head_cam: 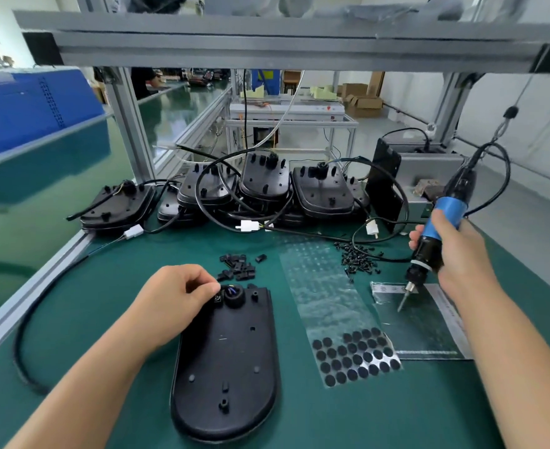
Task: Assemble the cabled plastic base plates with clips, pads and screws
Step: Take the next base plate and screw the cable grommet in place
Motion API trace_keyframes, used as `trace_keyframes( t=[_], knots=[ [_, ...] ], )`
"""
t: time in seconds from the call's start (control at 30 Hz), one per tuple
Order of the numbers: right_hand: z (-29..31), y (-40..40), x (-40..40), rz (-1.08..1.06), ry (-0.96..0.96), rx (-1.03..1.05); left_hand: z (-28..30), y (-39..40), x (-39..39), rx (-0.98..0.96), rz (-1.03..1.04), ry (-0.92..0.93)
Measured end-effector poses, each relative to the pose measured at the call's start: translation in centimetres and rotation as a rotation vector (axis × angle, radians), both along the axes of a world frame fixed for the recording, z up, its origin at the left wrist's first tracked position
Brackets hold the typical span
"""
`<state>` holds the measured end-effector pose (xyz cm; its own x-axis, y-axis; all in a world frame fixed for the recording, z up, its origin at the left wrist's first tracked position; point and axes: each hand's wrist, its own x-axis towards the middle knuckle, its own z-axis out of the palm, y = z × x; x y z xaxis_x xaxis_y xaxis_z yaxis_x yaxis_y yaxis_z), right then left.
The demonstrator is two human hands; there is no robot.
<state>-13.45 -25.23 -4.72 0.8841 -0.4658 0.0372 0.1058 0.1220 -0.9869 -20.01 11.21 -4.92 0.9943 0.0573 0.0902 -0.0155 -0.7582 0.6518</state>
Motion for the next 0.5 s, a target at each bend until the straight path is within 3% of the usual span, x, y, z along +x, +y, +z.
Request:
trace_keyframes(
  t=[0.1, 0.17, 0.27, 0.37, 0.43, 0.5],
  knots=[
    [0.5, -0.2, -0.6, -0.026, 0.125, -0.323, 1.3, -2.4, -1.4, 0.018, 0.101, -0.197],
    [0.6, -0.2, -1.2, -0.102, 0.197, -0.645, 1.9, -5.9, -3.1, 0.046, -0.019, -0.34],
    [-0.1, 0.8, -2.8, -0.257, 0.144, -0.883, 1.3, -11.7, -5.3, 0.171, -0.371, -0.077],
    [-0.8, 3.0, -5.1, -0.285, -0.061, -0.919, -0.3, -14.8, -4.4, 0.543, -0.433, 0.148],
    [-1.0, 3.8, -6.3, -0.085, -0.111, -0.947, -0.5, -15.1, -3.3, 0.616, -0.387, 0.153],
    [-0.9, 4.2, -7.0, 0.316, -0.042, -0.947, -0.9, -14.9, -2.5, 0.588, -0.376, 0.153]
  ],
)
